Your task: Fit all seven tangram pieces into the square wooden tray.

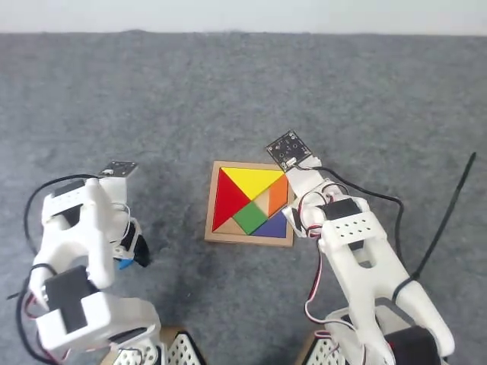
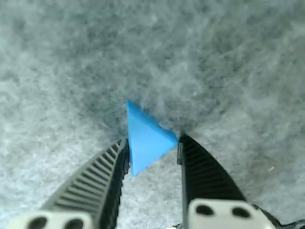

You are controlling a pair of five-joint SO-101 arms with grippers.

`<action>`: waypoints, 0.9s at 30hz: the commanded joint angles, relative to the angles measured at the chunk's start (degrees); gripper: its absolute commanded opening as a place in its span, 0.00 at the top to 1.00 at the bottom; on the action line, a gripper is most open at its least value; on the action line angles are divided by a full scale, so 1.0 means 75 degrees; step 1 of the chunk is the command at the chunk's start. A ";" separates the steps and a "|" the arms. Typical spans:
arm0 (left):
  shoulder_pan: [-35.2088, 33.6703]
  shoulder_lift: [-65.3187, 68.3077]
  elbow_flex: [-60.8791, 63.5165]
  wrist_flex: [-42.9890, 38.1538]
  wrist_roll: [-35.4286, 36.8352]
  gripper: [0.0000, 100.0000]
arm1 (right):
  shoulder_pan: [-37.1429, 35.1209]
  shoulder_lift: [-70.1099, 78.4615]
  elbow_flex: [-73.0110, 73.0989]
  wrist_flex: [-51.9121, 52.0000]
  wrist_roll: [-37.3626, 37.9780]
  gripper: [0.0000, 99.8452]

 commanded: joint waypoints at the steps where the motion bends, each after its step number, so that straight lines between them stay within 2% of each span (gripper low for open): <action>1: 0.0000 0.0012 0.0088 -0.0176 0.0445 0.81 | 0.0100 -0.0369 -0.0035 -0.0076 -0.0094 0.99; 5: 0.0035 -0.0094 0.0076 -0.0199 0.0434 0.76 | 0.0100 -0.0369 -0.0035 -0.0076 -0.0094 0.99; 9: 0.0012 -0.1067 0.0147 -0.0105 -0.0129 0.76 | 0.0100 -0.0381 -0.0035 -0.0076 -0.0070 0.99; 12: 0.0035 -0.2004 0.0147 0.0363 -0.0481 0.76 | 0.0100 -0.0393 -0.0035 -0.0076 -0.0059 0.99; 16: 0.0047 -0.2673 0.0158 0.1278 -0.0445 0.76 | 0.0100 -0.0404 -0.0035 -0.0064 -0.0070 0.99; 19: 0.0000 -0.2462 0.0135 0.1582 -0.0434 0.76 | 0.0100 -0.0416 -0.0035 -0.0064 -0.0082 0.99; 27: -0.0082 -0.0539 0.0311 0.0481 -0.0457 0.76 | 0.0240 -0.0416 -0.0035 -0.0064 -0.0082 0.99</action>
